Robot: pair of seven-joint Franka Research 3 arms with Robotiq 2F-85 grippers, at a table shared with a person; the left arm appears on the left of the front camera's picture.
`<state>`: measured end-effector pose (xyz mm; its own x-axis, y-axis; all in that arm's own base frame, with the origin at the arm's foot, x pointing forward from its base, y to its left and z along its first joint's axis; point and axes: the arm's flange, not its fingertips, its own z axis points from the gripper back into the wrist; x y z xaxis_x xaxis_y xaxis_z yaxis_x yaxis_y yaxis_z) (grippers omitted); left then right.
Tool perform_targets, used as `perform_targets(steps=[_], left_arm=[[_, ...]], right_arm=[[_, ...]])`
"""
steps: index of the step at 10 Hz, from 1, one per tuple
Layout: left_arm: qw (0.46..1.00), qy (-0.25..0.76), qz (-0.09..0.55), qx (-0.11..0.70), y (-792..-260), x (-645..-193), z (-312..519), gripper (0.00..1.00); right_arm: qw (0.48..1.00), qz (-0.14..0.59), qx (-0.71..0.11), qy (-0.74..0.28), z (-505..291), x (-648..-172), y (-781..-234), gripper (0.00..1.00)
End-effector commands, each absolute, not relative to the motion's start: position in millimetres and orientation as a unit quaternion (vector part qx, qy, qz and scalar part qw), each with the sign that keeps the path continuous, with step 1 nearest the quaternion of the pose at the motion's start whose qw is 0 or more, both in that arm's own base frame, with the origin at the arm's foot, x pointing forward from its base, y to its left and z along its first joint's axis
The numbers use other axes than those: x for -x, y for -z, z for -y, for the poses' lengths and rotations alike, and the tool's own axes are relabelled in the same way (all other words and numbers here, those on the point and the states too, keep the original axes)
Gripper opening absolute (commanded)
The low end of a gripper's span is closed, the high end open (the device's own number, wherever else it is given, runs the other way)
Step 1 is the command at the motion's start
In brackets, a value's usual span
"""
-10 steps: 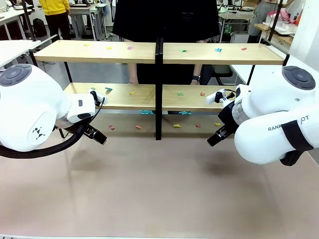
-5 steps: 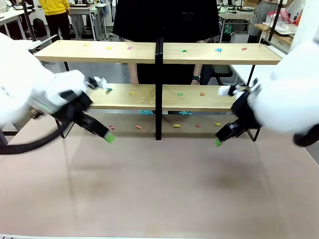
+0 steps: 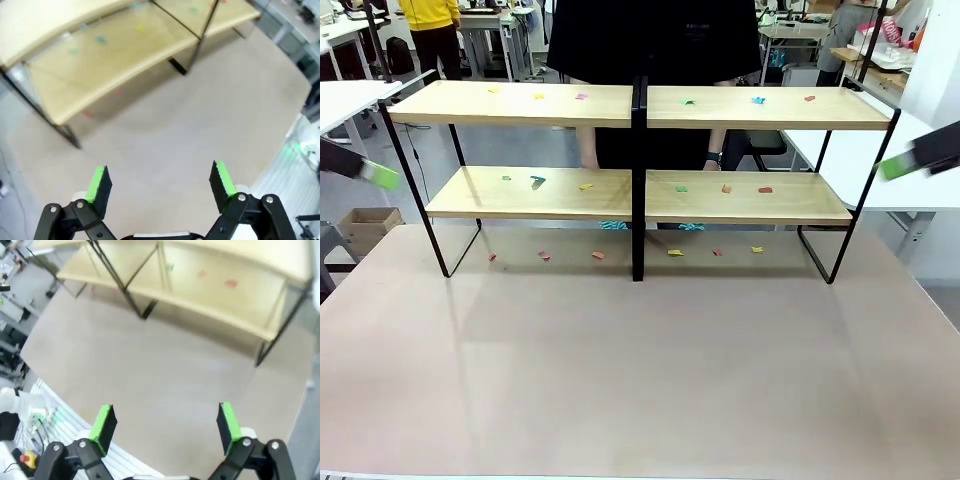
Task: Clean the shelves.
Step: Pick up the Duster when the human hands it over.
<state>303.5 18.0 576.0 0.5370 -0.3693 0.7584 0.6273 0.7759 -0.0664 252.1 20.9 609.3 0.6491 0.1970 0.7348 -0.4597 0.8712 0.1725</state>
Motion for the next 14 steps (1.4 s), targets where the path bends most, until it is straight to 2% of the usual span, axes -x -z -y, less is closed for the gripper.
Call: perform_targets(steps=[1,5,8,10,14], left_arm=[[0.839,0.315,0.427,0.126,-570.2,-286.5,-41.5,1.0],[0.81,0.349,0.467,0.05,-607.7,-266.4,-35.1,1.0],[0.799,0.353,0.484,0.047,-618.9,-272.0,-8.5,1.0],[0.773,0.367,0.515,0.048,-629.2,-271.6,1.8,1.0],[0.761,0.372,0.529,0.045,-642.1,-279.7,69.2,1.0]], right_arm=[[0.872,0.406,-0.148,-0.231,8.2,-212.1,-562.8,1.0],[0.859,0.428,-0.107,-0.261,31.5,-205.1,-605.3,1.0],[0.848,0.447,-0.097,-0.269,28.8,-198.5,-621.5,1.0],[0.836,0.466,-0.101,-0.271,29.4,-192.5,-631.3,1.0],[0.809,0.505,-0.14,-0.267,29.9,-190.2,-636.7,1.0]])
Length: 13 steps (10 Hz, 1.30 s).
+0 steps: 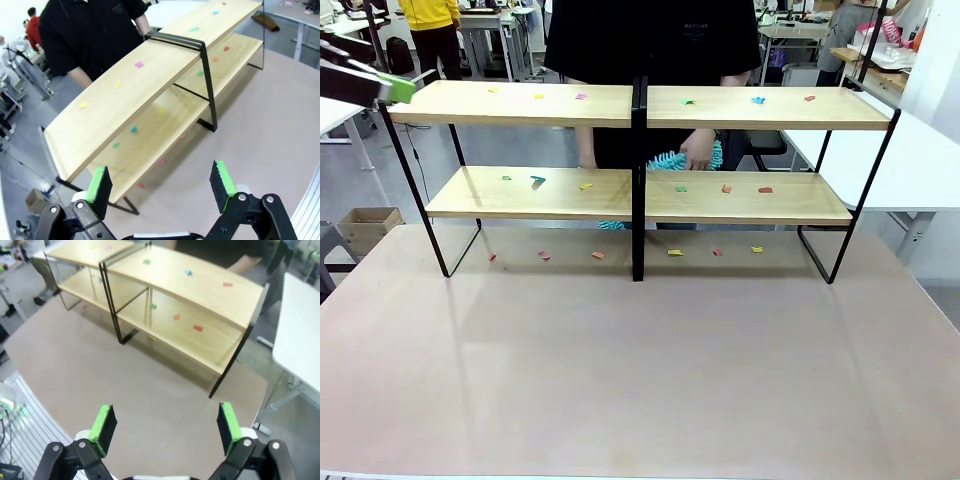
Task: Clean the shelves.
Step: Pick up the Duster when the human hands it over.
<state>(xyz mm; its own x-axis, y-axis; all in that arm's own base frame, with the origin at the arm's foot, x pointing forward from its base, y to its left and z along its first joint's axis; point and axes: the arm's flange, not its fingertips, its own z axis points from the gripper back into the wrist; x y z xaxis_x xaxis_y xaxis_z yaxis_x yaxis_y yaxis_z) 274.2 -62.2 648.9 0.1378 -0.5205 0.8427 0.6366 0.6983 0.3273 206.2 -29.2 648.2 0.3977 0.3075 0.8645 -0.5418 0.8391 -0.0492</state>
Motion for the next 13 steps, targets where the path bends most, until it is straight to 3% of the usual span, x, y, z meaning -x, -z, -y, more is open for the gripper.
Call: perform_targets(steps=[1,7,13], left_arm=[[0.768,0.363,0.526,0.04,-641.5,-281.1,71.9,1.0],[0.781,0.259,0.565,0.056,-648.5,-278.3,115.8,1.0],[0.786,0.247,0.563,0.062,-654.2,-287.7,156.3,1.0]], right_arm=[[0.8,0.509,-0.16,-0.273,30.4,-189.4,-638.8,1.0],[0.792,0.502,-0.18,-0.298,30.4,-195.7,-646.2,1.0],[0.785,0.473,-0.232,-0.327,31.7,-197.1,-655.0,1.0]])
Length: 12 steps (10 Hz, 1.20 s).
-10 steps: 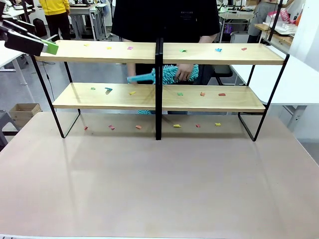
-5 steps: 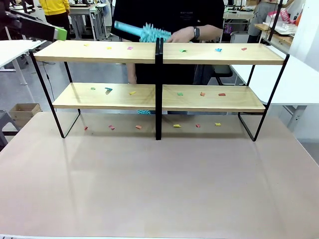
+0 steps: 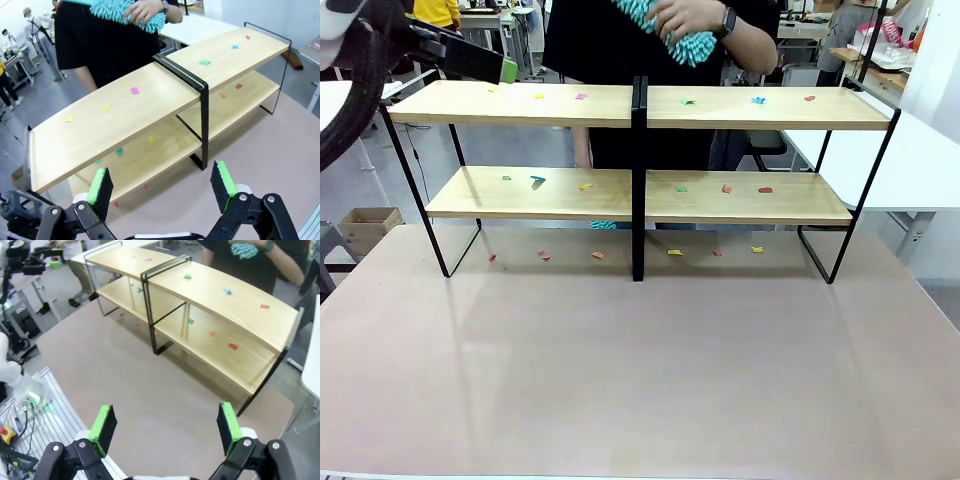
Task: Clean the shelves.
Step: Pick up the Duster when the human hands it over.
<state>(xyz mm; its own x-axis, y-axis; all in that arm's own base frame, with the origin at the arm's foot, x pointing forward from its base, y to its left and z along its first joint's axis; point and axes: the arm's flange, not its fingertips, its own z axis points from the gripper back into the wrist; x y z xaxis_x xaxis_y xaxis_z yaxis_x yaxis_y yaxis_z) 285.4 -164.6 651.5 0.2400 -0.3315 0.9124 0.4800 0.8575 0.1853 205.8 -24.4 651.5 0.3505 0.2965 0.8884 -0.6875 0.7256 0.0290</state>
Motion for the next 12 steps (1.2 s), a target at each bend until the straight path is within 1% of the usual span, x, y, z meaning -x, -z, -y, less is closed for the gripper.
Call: perform_targets(steps=[1,7,12], left_arm=[[0.786,0.246,0.564,0.064,-654.8,-287.1,147.0,1.0],[0.787,0.251,0.559,0.065,-644.8,-281.1,126.6,1.0],[0.79,0.254,0.554,0.065,-644.1,-275.0,96.8,1.0]], right_arm=[[0.783,0.472,-0.238,-0.327,31.9,-197.2,-657.2,1.0],[0.787,0.489,-0.205,-0.315,29.4,-194.3,-663.4,1.0],[0.788,0.488,-0.212,-0.309,37.9,-191.8,-655.0,1.0]])
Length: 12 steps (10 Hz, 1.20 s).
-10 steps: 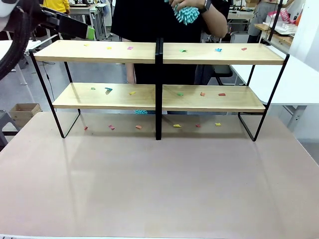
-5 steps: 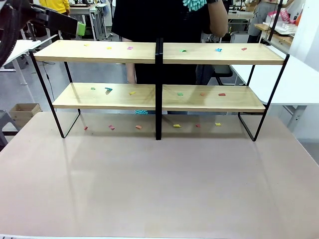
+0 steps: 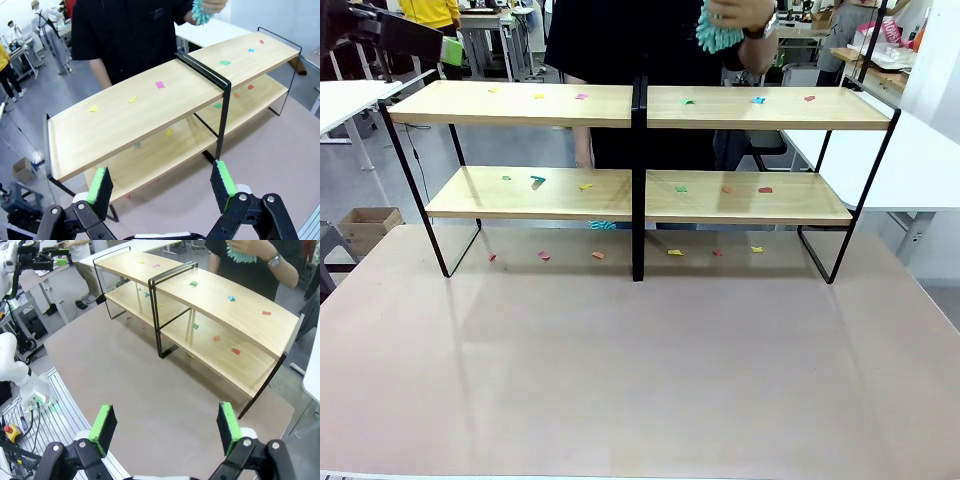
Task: Clean the shelves.
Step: Pick up the Duster when the human hands it over.
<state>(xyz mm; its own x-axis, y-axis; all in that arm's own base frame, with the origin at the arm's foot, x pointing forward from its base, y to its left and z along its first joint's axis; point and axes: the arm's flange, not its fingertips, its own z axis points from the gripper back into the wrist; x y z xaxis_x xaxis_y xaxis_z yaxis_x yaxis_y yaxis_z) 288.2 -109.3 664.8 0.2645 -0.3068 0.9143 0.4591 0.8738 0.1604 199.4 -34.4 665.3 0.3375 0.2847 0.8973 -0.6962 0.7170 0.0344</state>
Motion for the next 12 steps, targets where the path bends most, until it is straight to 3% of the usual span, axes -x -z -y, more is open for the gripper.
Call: perform_targets(steps=[1,2,12], left_arm=[[0.799,0.255,0.541,0.064,-644.7,-275.6,94.2,1.0],[0.792,0.242,0.556,0.068,-664.8,-288.2,109.3,1.0],[0.792,0.242,0.556,0.068,-664.8,-288.2,109.3,1.0]], right_arm=[[0.789,0.484,-0.212,-0.312,33.5,-199.3,-665.5,1.0],[0.789,0.484,-0.212,-0.312,33.5,-199.3,-665.5,1.0],[0.789,0.484,-0.212,-0.312,33.5,-199.3,-665.5,1.0]])
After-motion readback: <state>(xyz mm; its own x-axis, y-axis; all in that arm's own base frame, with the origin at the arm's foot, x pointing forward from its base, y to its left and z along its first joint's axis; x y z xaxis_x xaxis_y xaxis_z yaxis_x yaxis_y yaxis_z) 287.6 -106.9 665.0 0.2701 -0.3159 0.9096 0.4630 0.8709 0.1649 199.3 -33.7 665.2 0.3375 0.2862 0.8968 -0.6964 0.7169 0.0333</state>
